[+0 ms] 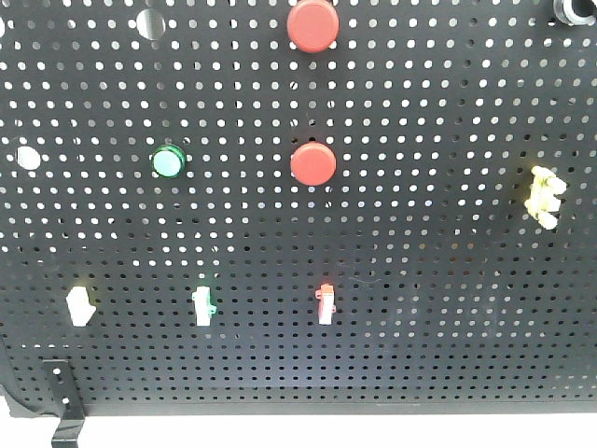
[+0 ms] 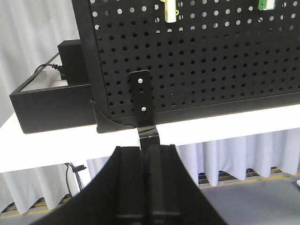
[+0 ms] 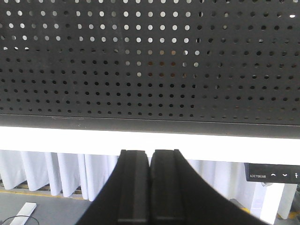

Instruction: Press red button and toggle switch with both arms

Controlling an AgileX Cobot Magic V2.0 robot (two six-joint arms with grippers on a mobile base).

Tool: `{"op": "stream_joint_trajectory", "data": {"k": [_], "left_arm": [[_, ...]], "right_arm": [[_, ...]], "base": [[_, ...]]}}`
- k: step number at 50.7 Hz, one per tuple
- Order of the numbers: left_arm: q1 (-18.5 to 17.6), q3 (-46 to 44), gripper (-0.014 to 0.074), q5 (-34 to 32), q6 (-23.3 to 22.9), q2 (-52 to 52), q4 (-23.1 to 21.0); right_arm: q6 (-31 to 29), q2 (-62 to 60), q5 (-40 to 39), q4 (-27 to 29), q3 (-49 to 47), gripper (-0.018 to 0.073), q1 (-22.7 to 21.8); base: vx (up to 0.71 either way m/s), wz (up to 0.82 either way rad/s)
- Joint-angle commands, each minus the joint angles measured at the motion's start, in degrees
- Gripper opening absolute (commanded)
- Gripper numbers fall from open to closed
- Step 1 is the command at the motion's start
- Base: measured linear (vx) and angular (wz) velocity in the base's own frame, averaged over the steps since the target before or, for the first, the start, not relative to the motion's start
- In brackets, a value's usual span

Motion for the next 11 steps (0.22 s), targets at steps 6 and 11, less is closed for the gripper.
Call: {"op": "stream_joint_trajectory", "data": {"k": [6, 11], "left_arm": [[0.0, 1.6, 0.0001, -4.3, -0.5, -0.9, 0.1], [0.0, 1.6, 0.0001, -4.3, -0.5, -0.9, 0.1]], "right_arm": [[-0.4, -1.0, -4.9, -0.3, 0.7, 0.0, -0.4], [-0.4, -1.0, -4.9, -0.3, 0.7, 0.0, -0.4]], "base": [[0.0, 0.0], [0.0, 0.0]]}}
